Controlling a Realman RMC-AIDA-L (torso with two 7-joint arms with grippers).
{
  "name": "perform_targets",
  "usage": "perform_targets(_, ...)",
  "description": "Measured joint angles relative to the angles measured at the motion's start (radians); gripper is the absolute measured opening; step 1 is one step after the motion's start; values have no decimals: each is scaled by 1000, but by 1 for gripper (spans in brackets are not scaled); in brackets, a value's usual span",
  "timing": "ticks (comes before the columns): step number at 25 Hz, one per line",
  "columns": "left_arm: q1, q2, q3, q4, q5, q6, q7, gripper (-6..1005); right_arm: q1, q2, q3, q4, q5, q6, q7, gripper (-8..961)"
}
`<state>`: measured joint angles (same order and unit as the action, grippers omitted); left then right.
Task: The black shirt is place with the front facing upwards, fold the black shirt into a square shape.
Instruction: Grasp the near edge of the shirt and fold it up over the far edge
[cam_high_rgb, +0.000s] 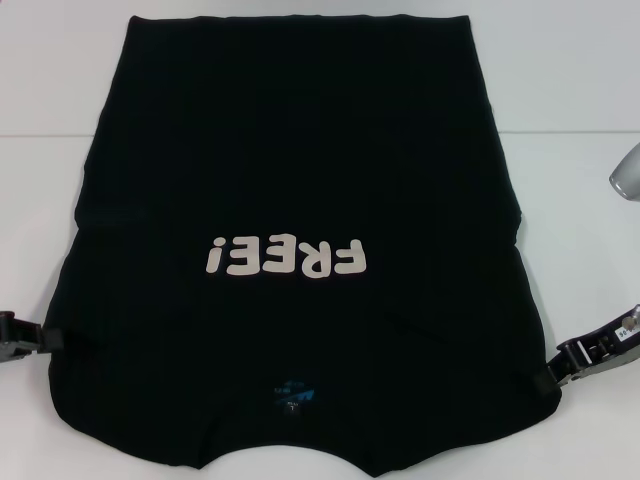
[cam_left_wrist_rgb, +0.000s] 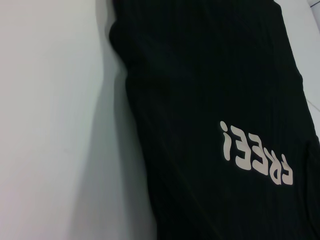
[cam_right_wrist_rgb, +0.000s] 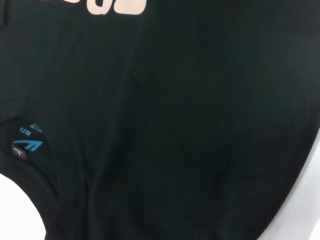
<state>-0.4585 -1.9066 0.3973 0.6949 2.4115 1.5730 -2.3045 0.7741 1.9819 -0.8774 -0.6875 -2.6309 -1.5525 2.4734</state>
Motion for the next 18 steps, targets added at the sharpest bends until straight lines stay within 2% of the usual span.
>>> perform_targets(9, -2, -1, 0, 0, -1, -7, 8, 10, 2, -6, 5, -2, 2, 0, -2, 13)
perform_targets(14, -2, -3, 2, -3, -2, 13, 14, 9, 2, -19, 8, -8, 8, -27, -17, 21)
perform_targets(18, -1, 12, 6, -43, -2, 61, 24, 10, -4, -29, 10, -12, 8, -91, -78, 27)
